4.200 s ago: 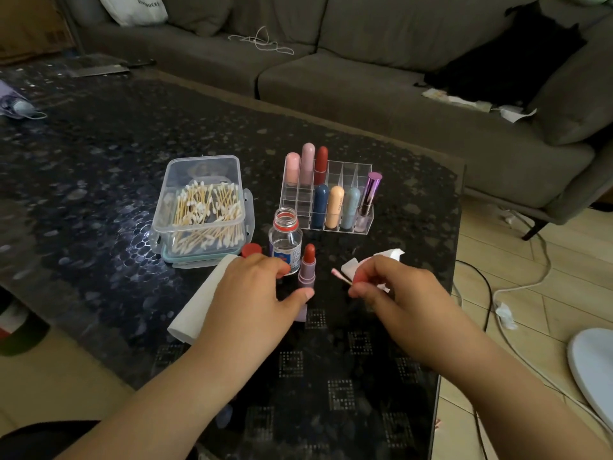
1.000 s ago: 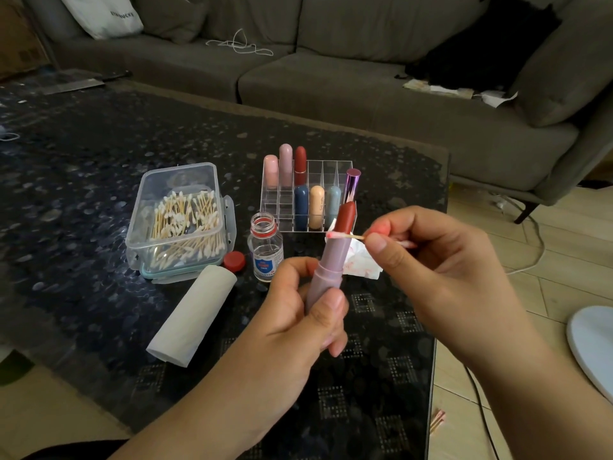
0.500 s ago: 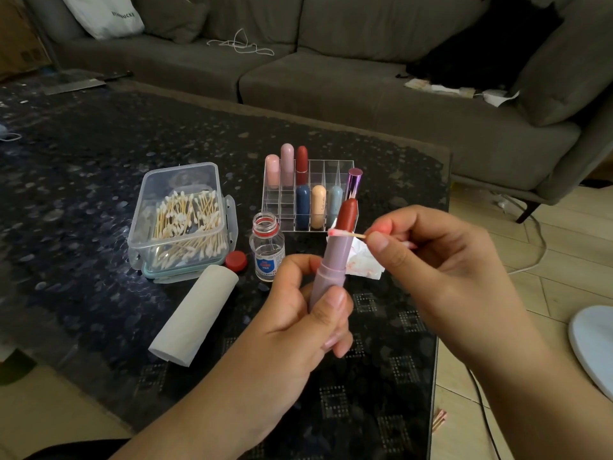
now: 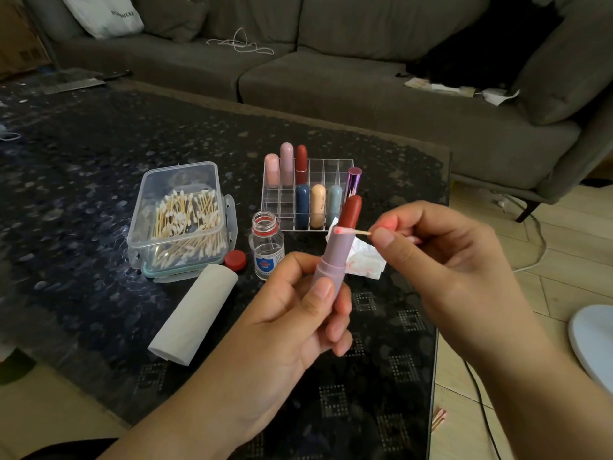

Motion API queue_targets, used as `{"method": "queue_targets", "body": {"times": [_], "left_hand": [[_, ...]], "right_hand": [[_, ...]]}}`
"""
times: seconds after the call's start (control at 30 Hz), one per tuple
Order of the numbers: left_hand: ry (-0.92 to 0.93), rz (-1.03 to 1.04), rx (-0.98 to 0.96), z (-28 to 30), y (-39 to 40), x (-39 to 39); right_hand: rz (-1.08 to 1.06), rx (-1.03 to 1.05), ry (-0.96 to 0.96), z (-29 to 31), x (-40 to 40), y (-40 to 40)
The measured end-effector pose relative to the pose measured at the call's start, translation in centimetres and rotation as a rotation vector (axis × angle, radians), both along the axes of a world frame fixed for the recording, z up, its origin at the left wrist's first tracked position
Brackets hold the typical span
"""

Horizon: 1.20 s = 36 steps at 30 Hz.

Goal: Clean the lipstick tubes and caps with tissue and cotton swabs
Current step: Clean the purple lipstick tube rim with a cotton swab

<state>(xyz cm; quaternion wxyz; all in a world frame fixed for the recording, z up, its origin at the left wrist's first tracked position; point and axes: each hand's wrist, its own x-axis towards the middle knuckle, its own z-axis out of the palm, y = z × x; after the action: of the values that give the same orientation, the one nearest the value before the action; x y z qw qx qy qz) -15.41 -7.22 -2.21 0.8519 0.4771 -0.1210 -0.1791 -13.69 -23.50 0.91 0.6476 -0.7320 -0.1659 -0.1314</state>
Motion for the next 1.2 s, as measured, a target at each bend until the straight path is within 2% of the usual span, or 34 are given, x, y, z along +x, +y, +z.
{"method": "queue_targets", "body": {"times": [0.17, 0.6, 1.2], "left_hand": [[-0.012, 0.031, 0.065, -0.21, -0.25, -0.09], [0.015, 0.047, 0.044, -0.08, -0.52, -0.15], [-0.022, 0.02, 0.041, -0.32, -0.33, -0.02]], "right_hand": [[-0.007, -0.033, 0.013, -0.01, -0.05, 0.05], [-0.065, -0.048, 0.02, 0.06, -0.02, -0.15], [-0.023, -0.014, 0.026, 0.11, -0.11, 0.08]]}}
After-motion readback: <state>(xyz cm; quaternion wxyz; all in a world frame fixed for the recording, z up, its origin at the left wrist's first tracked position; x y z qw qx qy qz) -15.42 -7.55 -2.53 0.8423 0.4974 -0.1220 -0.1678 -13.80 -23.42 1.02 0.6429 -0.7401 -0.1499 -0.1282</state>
